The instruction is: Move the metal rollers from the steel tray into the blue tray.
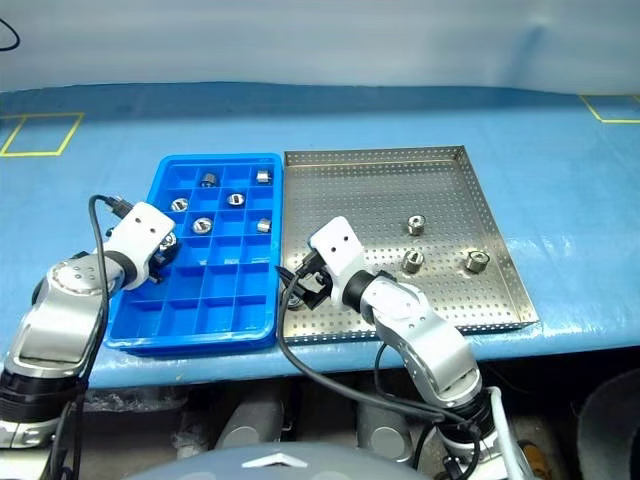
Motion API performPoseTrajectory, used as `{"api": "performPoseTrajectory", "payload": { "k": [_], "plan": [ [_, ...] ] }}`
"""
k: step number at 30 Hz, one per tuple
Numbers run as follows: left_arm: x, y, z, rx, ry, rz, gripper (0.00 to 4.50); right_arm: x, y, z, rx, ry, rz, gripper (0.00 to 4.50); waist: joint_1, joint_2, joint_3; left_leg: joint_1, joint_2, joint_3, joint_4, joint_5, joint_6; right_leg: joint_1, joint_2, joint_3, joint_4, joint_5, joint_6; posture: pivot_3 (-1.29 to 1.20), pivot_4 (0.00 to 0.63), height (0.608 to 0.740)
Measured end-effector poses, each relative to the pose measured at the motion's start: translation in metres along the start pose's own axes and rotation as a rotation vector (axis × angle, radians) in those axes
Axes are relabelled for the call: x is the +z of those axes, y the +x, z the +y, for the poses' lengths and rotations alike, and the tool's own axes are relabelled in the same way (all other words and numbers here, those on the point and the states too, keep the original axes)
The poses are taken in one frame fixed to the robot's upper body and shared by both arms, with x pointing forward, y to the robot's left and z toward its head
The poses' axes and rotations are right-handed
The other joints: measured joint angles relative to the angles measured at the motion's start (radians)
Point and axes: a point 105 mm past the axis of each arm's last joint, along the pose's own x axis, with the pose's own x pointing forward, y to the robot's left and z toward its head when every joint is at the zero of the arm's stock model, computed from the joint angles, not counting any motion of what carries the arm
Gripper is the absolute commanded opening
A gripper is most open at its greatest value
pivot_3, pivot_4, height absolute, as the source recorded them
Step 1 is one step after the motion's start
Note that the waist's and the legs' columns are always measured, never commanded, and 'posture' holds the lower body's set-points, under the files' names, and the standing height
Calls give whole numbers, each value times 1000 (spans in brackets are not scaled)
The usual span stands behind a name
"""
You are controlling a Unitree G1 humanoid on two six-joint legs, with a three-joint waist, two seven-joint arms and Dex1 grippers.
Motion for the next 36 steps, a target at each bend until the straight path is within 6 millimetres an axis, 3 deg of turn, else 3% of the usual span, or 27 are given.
{"api": "performPoseTrajectory", "payload": {
  "k": [6,10,18,26,29,31,36],
  "plan": [
    [9,-11,12,49,-46,-38,1712,-1,-1,0,-8,1,2,4500,4,0,0,0,-2,1,0,0,1,0,0,1,-1,0,0,104,150,740],
    [-10,-15,9,20,-15,46,1712,-1,-1,0,-8,3,2,4500,5,0,0,0,-1,1,-1,0,1,0,0,1,-1,0,-1,104,150,740],
    [-14,-16,0,-33,64,90,1712,-1,-1,0,-7,5,2,4500,6,0,0,0,-1,1,-1,0,1,0,0,1,-1,-3,-4,97,150,740],
    [-5,-5,1,-50,85,73,4398,-1,-2,-2,-20,7,0,4500,9,0,0,0,-2,0,-2,0,1,0,-1,0,-1,-2,-4,63,150,740],
    [9,-2,1,-52,43,13,4455,-2,-7,-5,-47,10,4,4500,18,0,0,-1,-5,-1,-1,0,1,0,-3,-1,-1,-2,-4,48,150,740],
    [25,0,-9,-108,12,-59,4455,0,-11,-7,-58,-1,-2,4500,18,0,0,-1,-5,-1,-1,0,1,0,-3,-1,-2,-2,-3,33,150,740],
    [90,-12,-37,-353,5,-352,4455,-9,-39,-18,-101,-45,61,4500,13,-1,0,-3,-6,0,1,-1,2,0,-4,-1,-3,-2,-3,-3,150,740]
  ]
}}
